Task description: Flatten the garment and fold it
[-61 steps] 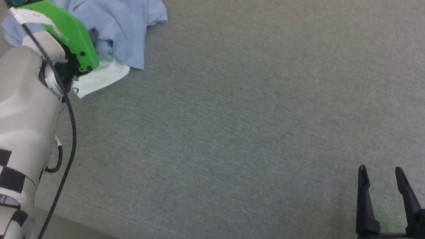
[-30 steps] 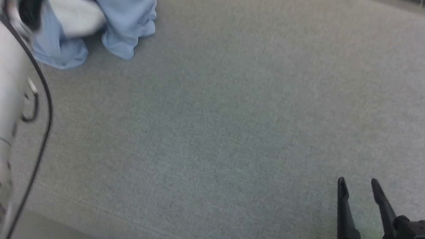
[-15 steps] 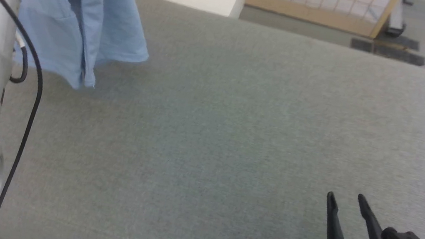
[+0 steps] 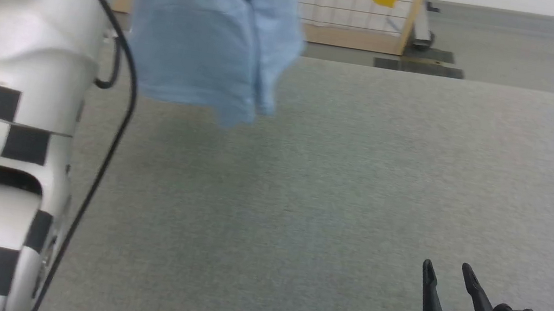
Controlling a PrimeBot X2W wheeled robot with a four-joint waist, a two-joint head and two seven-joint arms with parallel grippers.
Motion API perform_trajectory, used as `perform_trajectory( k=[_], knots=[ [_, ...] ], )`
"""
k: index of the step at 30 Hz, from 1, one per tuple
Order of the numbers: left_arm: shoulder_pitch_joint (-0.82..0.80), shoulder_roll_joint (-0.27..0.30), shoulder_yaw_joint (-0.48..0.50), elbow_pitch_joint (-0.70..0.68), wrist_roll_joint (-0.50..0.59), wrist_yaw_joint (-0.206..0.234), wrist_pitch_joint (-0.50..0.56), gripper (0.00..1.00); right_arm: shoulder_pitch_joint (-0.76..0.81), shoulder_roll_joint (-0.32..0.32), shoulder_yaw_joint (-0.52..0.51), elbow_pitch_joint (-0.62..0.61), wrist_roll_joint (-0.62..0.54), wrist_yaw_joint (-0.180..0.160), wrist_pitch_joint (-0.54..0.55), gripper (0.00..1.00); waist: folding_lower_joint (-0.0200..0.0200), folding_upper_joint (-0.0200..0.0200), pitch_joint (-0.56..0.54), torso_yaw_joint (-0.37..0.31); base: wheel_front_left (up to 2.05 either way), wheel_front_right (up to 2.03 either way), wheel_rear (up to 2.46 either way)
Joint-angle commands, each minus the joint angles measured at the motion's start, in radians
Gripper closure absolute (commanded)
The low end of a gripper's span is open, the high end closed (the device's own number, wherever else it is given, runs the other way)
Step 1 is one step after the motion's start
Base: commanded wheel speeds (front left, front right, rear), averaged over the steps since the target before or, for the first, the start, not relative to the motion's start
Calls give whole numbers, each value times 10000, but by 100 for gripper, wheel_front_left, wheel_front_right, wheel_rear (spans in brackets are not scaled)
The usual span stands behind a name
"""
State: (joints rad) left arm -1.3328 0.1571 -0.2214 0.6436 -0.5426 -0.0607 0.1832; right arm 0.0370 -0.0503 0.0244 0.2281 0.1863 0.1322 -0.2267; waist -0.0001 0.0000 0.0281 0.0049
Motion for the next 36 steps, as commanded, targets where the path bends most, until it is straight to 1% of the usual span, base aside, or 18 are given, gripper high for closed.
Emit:
perform_trajectory(
  k=[1,5,11,17,21,24,26,29,31,32,33,36],
  knots=[
    [-57,-112,-89,-73,-68,-27,31,100,-77,1,-20,37,6,-15,-80,0,1,0,-92,-524,0,0,0],
    [393,-438,-333,-36,-188,-35,180,100,-102,1,-88,38,-31,-15,-107,0,1,0,18,-777,0,0,0],
    [1745,-844,-886,422,-367,-70,60,100,-156,1,-88,8,-49,-15,-121,0,1,0,223,-1020,0,0,0],
    [3574,-1029,-1827,1542,-444,-42,-41,100,-276,1,44,-20,-10,-15,-112,0,1,0,551,-1314,0,0,0],
    [4678,-1060,-2552,2348,-553,-99,142,100,-291,1,16,-12,4,-15,-127,0,1,0,705,-1431,0,0,0],
    [5551,-1064,-3214,2766,-983,-94,661,100,-270,1,-1,9,1,-15,-138,0,1,0,755,-1466,0,0,0],
    [6045,-1066,-3600,2964,-1355,-51,1214,100,-243,1,-27,15,0,-15,-146,0,1,0,751,-1446,0,0,0],
    [6473,-1067,-4088,3030,-1855,160,1935,100,-183,1,-108,26,2,-15,-151,0,1,0,685,-1293,0,0,0],
    [6539,-1067,-4234,2904,-2180,344,2119,100,-173,1,-125,33,-4,-15,-138,0,1,0,646,-1154,0,0,0],
    [6532,-1067,-4217,2802,-2362,414,2082,0,-168,1,-125,35,-6,-15,-137,0,1,0,607,-1082,0,0,0],
    [6498,-1067,-4186,2688,-2565,498,2033,0,-160,1,-111,37,-8,-15,-132,0,1,0,562,-1008,0,0,0],
    [6323,-1068,-3956,2283,-3207,566,1901,0,-101,1,-140,51,-9,-15,-129,0,1,0,392,-746,0,0,0]
  ],
)
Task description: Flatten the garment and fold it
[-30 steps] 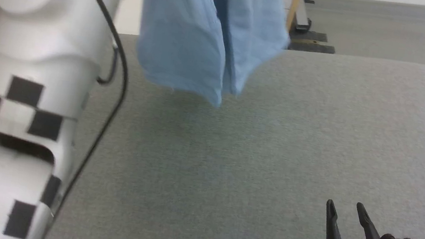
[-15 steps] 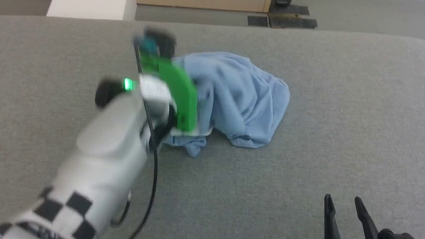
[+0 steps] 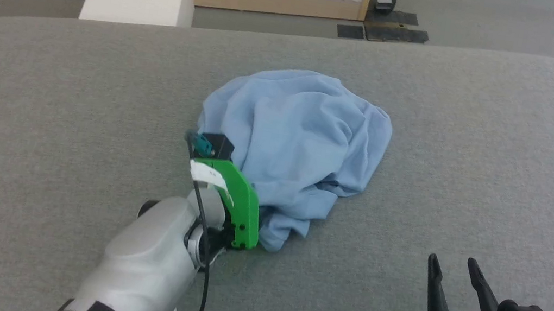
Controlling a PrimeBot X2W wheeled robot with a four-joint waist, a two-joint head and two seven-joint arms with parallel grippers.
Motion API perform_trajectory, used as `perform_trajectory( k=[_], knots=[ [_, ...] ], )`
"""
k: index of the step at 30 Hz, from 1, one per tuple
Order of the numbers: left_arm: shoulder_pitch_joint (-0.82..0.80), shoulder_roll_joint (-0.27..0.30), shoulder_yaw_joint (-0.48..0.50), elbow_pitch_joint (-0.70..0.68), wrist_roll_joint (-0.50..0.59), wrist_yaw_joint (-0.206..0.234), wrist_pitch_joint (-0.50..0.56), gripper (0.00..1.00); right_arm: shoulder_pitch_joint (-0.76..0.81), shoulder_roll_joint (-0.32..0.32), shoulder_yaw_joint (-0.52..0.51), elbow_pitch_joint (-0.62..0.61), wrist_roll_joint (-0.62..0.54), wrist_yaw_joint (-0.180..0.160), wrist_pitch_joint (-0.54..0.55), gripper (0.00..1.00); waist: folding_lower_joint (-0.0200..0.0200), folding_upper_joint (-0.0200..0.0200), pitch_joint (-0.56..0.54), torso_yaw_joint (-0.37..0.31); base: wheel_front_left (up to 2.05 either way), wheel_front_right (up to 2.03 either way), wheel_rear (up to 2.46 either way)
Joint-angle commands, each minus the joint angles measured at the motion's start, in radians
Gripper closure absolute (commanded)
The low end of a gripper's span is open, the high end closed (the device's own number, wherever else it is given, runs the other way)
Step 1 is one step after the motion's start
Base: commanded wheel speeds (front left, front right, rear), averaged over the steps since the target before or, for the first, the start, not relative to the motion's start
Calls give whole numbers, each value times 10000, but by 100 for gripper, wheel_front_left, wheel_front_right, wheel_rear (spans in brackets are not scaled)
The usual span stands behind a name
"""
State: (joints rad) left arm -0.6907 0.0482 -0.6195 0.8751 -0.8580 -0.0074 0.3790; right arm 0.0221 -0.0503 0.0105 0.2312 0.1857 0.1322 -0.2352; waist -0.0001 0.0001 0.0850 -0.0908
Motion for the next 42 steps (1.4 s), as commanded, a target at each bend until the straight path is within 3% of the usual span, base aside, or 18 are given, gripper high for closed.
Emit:
perform_trajectory(
  k=[1,6,10,18,21,25,32,37,42],
  knots=[
    [-188,21,158,-175,-281,46,-113,0,81,1,-12,29,-2,-15,-44,0,1,-1,-254,308,0,0,0],
    [-497,94,1228,-938,-1273,-93,-845,0,247,1,-68,89,55,-15,-45,0,1,-1,-695,726,0,0,0],
    [-520,646,1939,-1616,-1331,-123,-2105,0,354,1,-140,78,116,-15,-25,0,1,-1,-1024,986,0,0,0],
    [400,2457,2352,-3091,268,432,-5112,0,478,1,-448,-10,30,-15,49,0,1,-1,-1457,1277,0,0,0],
    [1065,3194,2029,-3720,1296,823,-5820,0,517,1,-655,-60,-33,-15,75,0,1,-1,-1571,1325,0,0,0],
    [2165,3757,2054,-4743,2120,1383,-6280,0,513,1,-903,-92,-119,-15,91,0,1,-1,-1646,1345,0,0,0],
    [4184,3984,2642,-6396,2781,2109,-6401,0,480,1,-1229,-195,-297,-15,70,0,1,-1,-1630,1252,0,0,0],
    [5275,3803,2718,-6886,2812,2119,-6405,0,478,1,-1309,-178,-322,-15,57,0,1,-1,-1637,1113,0,0,0],
    [5912,3650,2487,-6853,2581,1862,-6380,0,528,1,-1280,-133,-322,-15,55,0,1,-1,-1687,963,0,0,0]
  ],
)
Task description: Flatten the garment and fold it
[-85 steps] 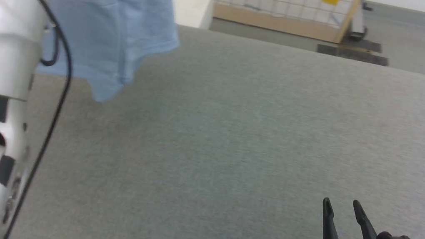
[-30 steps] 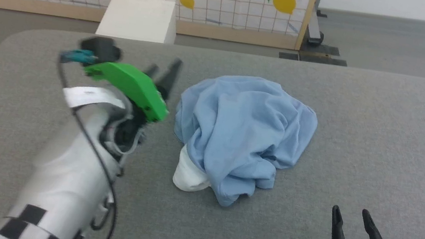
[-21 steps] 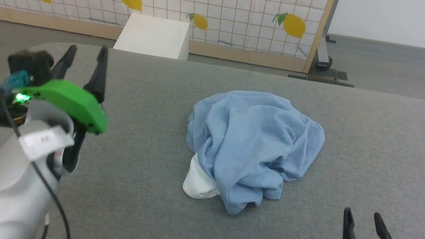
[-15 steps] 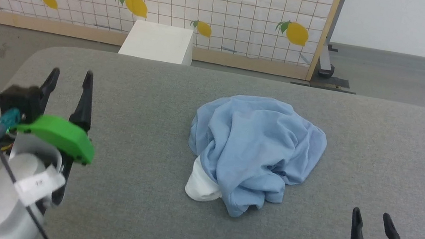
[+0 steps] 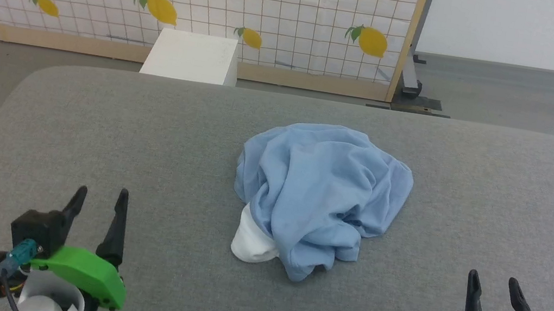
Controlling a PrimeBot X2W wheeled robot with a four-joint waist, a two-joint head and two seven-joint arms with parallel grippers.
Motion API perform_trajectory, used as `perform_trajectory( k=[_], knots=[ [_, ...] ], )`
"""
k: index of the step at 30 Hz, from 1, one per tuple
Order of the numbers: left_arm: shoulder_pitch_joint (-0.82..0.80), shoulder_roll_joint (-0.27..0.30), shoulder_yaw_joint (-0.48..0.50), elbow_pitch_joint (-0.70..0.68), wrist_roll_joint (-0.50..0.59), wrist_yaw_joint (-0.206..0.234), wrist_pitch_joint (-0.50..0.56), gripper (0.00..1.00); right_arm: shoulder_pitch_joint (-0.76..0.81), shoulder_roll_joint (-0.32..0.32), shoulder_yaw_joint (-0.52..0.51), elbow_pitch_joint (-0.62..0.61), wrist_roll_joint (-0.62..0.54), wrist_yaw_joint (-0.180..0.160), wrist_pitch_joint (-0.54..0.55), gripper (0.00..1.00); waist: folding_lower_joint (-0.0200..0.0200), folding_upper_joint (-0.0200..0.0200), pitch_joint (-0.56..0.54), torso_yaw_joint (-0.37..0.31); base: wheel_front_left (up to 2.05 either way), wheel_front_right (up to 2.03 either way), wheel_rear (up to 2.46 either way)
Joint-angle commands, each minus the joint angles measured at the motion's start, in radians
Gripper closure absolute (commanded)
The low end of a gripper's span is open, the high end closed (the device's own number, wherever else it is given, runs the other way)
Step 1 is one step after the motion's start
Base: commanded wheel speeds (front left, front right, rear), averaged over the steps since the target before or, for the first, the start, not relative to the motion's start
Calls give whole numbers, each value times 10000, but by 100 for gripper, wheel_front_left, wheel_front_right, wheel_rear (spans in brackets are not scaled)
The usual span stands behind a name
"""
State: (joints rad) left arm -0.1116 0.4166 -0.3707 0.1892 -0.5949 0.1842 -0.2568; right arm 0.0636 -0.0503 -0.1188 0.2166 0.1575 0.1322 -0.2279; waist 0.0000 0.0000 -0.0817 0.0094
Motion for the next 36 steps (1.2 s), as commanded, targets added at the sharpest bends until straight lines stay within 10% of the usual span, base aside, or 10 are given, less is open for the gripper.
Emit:
perform_trajectory(
  k=[1,21,36],
  knots=[
    [185,-65,-22,16,-118,-105,-5,0,121,1,19,10,-41,-15,-14,0,0,0,-14,-58,0,0,0],
    [409,-349,110,-259,-165,-312,-40,0,-390,1,173,25,-40,-15,637,0,0,0,457,-26,0,0,0],
    [-934,-575,-25,-623,-6,-397,76,0,-5948,-526,843,3057,-1101,-15,4579,0,0,0,2379,916,0,0,0]
  ],
)
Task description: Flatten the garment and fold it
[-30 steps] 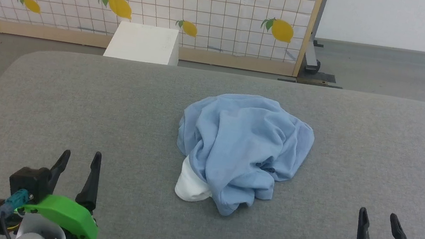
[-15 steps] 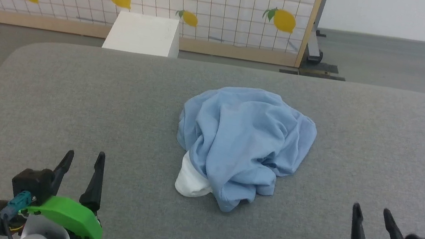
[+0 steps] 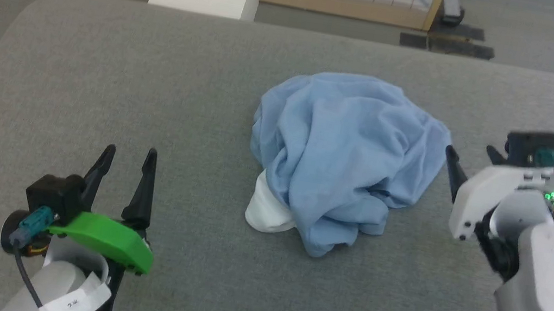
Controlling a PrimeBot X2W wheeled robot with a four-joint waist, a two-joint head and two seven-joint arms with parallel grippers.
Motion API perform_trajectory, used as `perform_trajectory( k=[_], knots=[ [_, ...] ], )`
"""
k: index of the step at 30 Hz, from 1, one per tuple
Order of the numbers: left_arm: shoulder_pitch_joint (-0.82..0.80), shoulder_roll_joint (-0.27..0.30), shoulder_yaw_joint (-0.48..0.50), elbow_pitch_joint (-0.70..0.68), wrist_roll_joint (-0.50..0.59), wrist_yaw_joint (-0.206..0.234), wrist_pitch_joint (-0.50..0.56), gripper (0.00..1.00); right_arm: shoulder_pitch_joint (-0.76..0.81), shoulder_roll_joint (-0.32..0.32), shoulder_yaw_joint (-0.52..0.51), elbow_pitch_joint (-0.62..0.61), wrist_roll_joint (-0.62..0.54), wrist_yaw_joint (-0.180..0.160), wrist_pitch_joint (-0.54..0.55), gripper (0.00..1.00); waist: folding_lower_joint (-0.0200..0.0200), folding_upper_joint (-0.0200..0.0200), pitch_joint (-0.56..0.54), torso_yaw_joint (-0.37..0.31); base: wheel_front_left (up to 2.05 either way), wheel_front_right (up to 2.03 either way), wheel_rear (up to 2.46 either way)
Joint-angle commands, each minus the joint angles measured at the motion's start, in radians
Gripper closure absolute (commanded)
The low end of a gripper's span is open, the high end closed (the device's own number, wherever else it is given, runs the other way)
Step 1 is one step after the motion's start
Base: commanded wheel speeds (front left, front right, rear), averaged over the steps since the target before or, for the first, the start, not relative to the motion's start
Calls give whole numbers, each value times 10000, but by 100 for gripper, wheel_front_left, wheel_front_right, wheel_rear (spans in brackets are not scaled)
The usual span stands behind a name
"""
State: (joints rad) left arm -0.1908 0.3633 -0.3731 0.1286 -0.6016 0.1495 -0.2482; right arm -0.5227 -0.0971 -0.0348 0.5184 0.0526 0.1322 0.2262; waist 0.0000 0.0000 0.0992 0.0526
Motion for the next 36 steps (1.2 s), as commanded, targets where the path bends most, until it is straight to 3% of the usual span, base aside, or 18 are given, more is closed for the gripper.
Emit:
perform_trajectory(
  k=[1,9,17,18,19,20,24,29,36],
  knots=[
    [-247,-66,-13,-29,79,-54,-12,0,-494,-218,202,425,-130,-15,433,0,0,0,726,593,0,0,0],
    [-765,-233,-59,-102,180,-98,-45,0,-2452,-951,1462,2528,-49,-15,2893,0,0,0,1669,1266,0,0,0],
    [-888,-442,36,75,215,-133,-95,0,-2721,-1162,2690,3411,664,-15,3938,0,0,0,1869,1436,0,0,0],
    [-879,-477,53,107,215,-144,-101,0,-2705,-1176,2802,3462,816,-15,3998,3,0,0,1844,1422,0,0,0],
    [-866,-502,67,136,218,-150,-105,0,-2694,-1192,2907,3470,927,-15,3986,57,0,0,1809,1400,0,0,0],
    [-849,-526,84,166,215,-161,-108,0,-2679,-1212,3003,3461,1046,-15,3938,97,0,0,1763,1369,0,0,0],
    [-745,-590,163,304,211,-221,-120,0,-2734,-1395,3153,3261,1615,-15,3472,100,0,0,1494,1163,0,0,0],
    [-453,-618,250,496,201,-246,-127,0,-2877,-1639,2608,2712,2217,-15,2140,100,0,0,804,777,0,0,0],
    [182,-579,326,570,104,-138,-122,0,-1358,-2495,1101,1755,2540,-15,1122,100,0,0,-351,299,0,0,0]
  ],
)
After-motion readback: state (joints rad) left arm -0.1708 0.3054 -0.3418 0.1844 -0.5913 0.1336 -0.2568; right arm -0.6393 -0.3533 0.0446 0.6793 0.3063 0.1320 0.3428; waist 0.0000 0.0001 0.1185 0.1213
